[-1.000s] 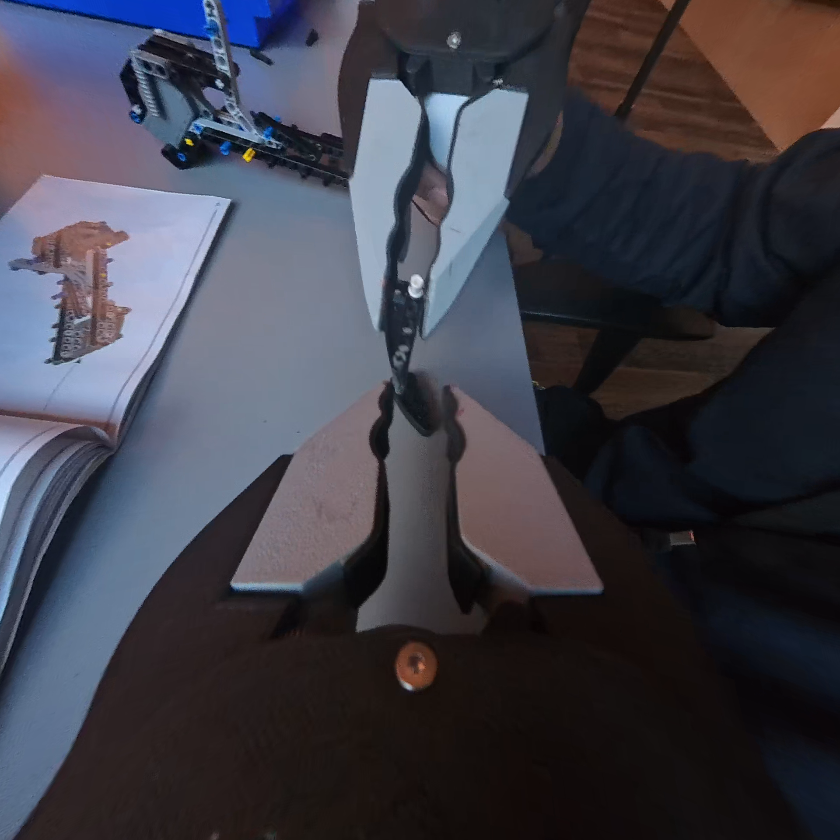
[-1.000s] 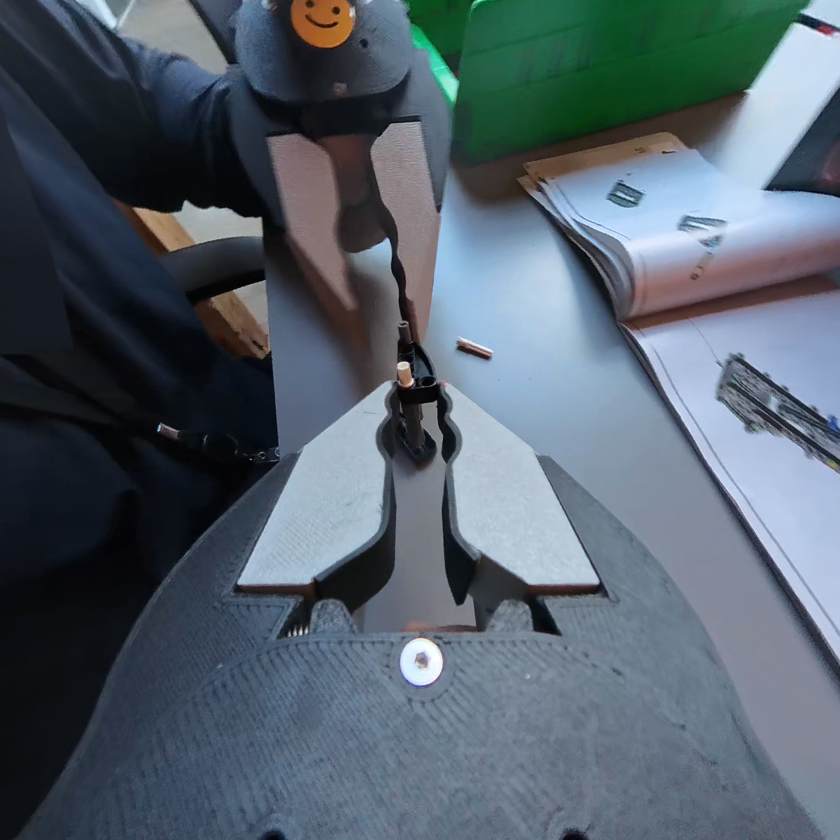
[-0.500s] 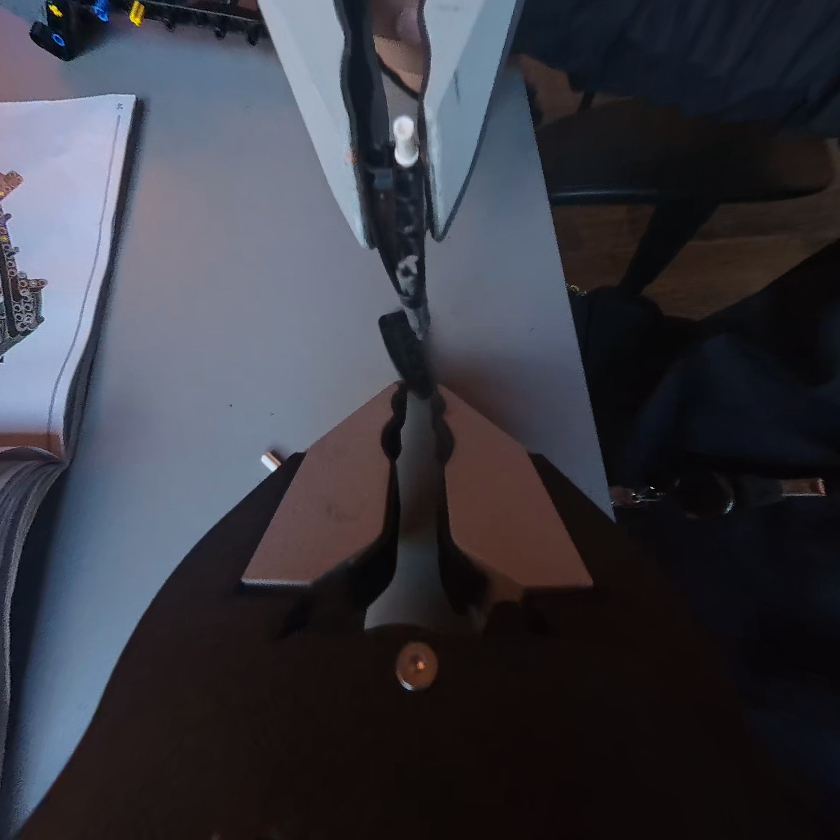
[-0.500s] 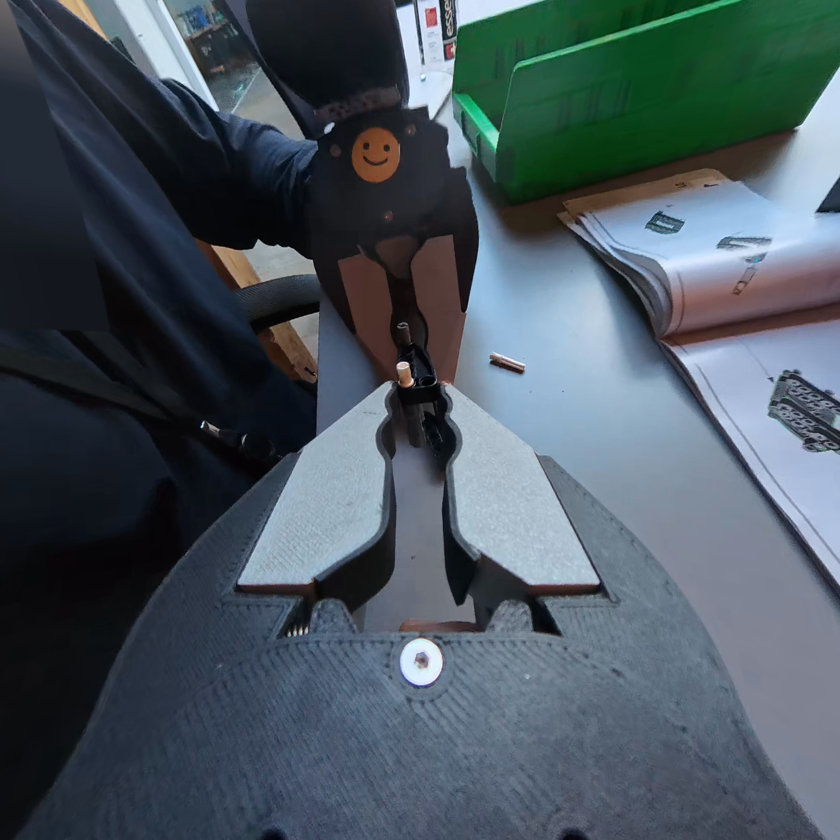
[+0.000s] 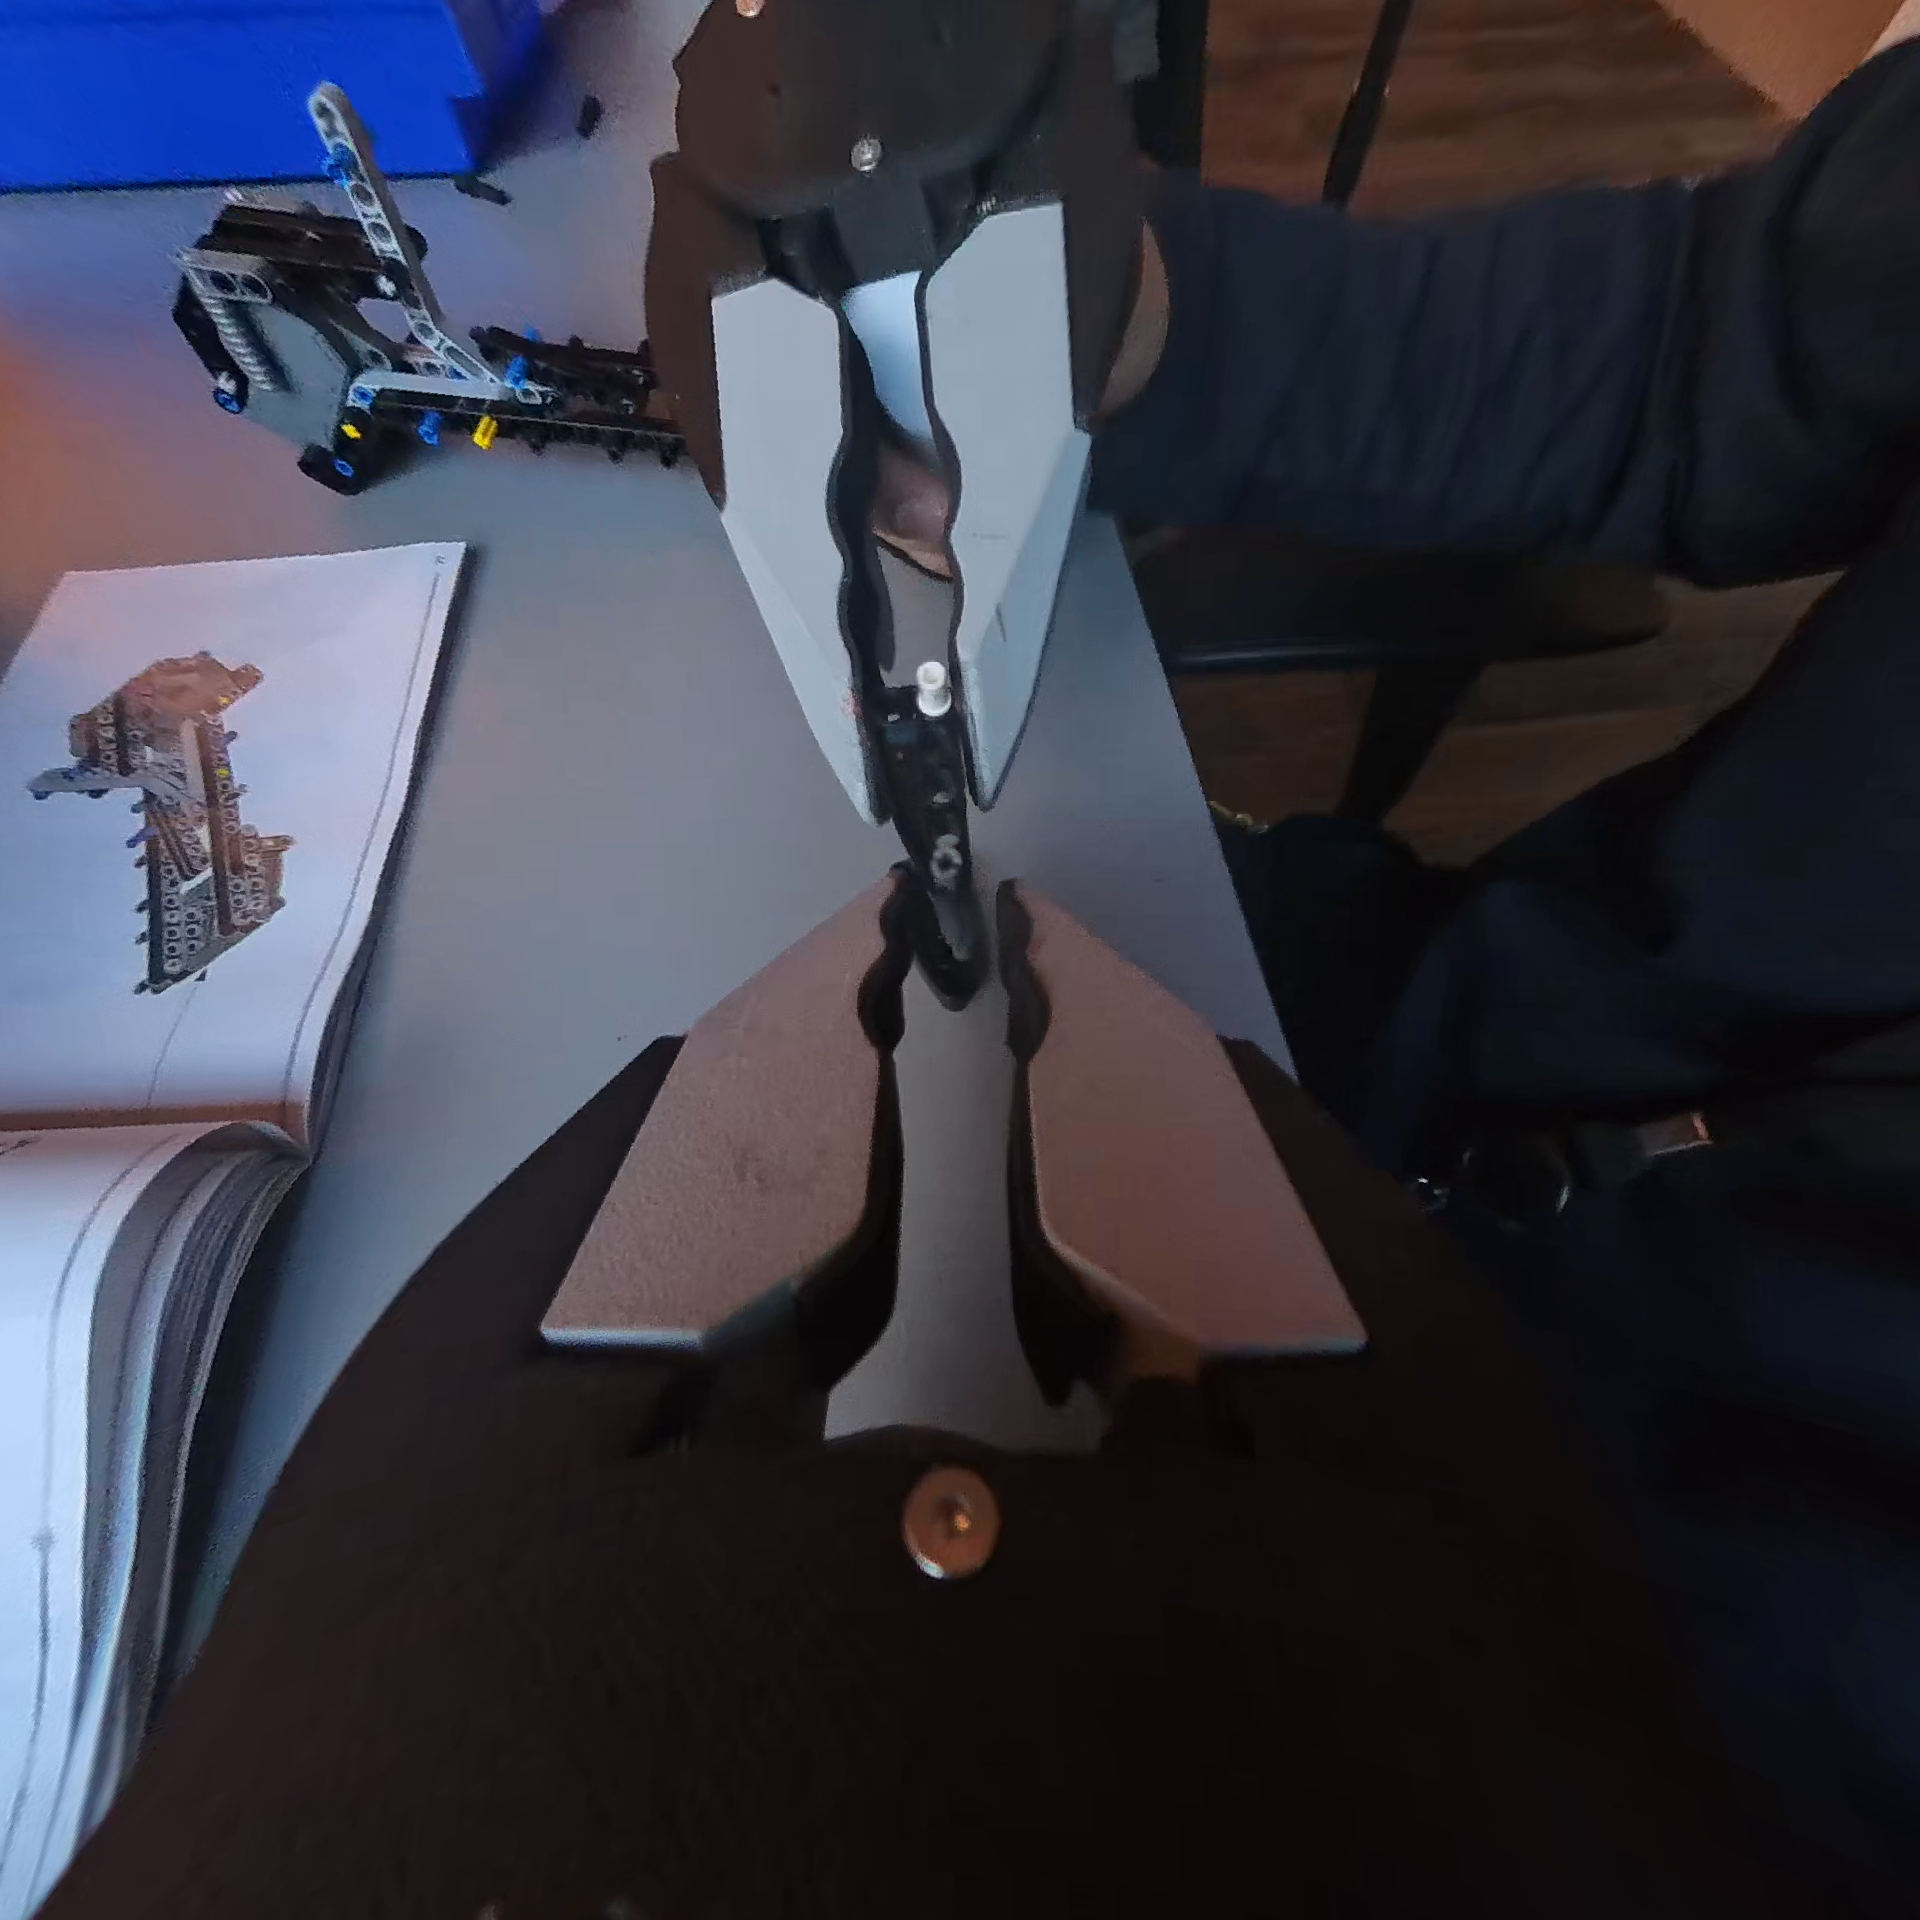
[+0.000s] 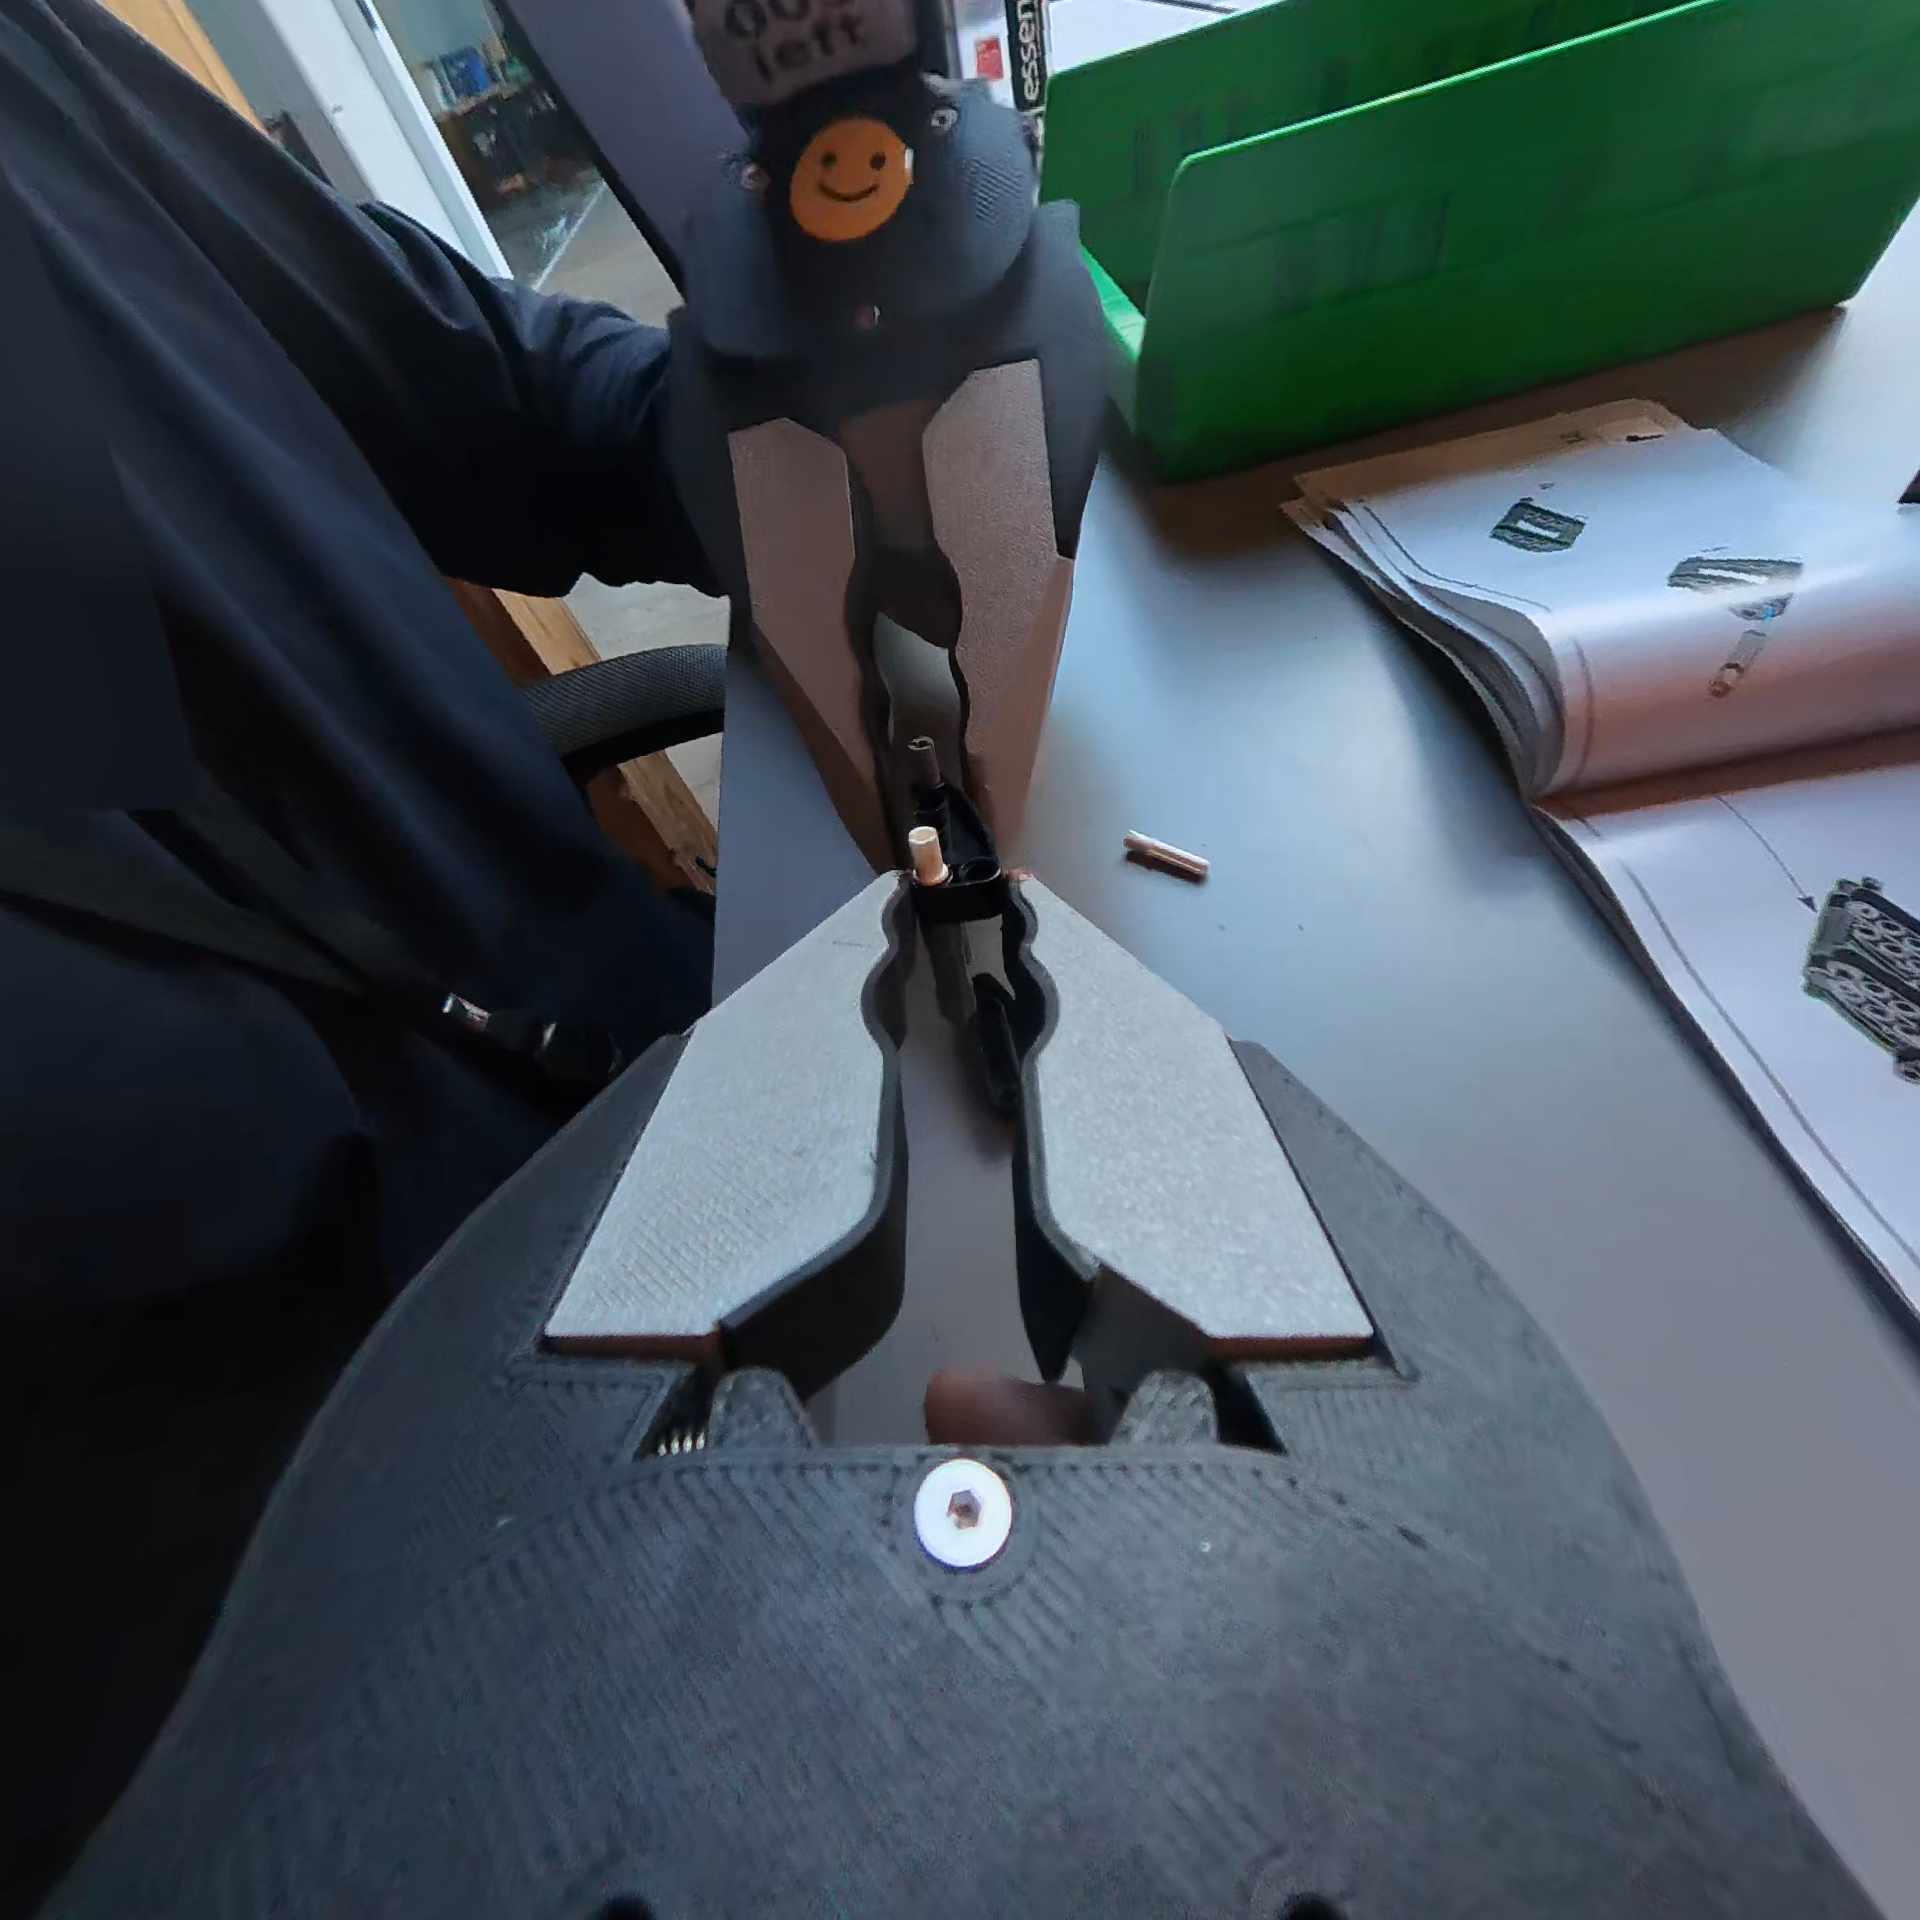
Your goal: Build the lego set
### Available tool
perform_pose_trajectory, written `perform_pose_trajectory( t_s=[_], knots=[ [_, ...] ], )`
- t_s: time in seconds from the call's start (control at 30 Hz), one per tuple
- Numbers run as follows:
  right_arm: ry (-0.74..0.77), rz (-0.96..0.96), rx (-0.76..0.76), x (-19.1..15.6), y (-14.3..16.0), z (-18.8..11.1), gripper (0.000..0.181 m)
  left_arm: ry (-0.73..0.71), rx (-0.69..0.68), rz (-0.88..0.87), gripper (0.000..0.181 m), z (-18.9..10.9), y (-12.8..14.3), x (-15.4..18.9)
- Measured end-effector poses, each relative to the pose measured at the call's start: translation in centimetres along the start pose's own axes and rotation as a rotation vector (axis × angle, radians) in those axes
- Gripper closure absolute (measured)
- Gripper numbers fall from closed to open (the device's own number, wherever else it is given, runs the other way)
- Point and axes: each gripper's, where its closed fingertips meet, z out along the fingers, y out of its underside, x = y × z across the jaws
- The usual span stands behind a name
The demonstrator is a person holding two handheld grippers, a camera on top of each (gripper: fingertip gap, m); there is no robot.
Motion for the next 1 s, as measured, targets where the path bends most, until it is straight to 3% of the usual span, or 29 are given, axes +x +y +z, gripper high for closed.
perform_pose_trajectory(
  t_s=[0.03,0.5,1.0],
  knots=[
    [-0.005,0.001,0.003,-0.1,-0.1,0.1,0.168,0.004,0.002,-0.007,0.172,0.0,0.0,0.0],
    [-0.024,0.011,-0.085,0.2,1.3,-0.1,0.168,0.048,-0.018,-0.134,0.178,0.7,0.7,0.0],
    [-0.036,0.024,-0.064,0.4,0.9,0.1,0.169,0.028,-0.049,-0.097,0.173,0.8,1.8,0.1]
  ],
)
